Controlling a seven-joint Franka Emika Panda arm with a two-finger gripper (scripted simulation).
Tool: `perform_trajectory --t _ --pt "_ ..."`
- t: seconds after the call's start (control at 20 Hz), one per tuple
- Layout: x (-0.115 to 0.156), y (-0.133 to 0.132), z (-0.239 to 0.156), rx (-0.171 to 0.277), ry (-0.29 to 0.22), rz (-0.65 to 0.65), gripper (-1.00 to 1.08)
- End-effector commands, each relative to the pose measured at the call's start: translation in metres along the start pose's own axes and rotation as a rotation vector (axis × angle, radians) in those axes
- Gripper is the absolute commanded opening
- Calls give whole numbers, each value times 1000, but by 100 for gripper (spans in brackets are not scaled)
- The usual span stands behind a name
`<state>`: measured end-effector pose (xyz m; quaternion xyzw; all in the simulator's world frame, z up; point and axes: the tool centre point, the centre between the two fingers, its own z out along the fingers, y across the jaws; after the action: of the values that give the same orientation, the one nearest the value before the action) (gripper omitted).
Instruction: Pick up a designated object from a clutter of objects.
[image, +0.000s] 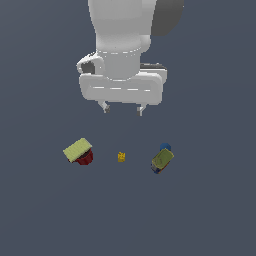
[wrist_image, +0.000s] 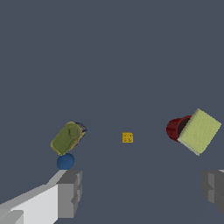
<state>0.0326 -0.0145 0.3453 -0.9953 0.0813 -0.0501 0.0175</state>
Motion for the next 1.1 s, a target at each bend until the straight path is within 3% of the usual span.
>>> perform_trajectory --t 0.0,1.05 --pt "1 -6 8 -2 -4 24 100" --pt "3 -86 127 -33 -49 366 100"
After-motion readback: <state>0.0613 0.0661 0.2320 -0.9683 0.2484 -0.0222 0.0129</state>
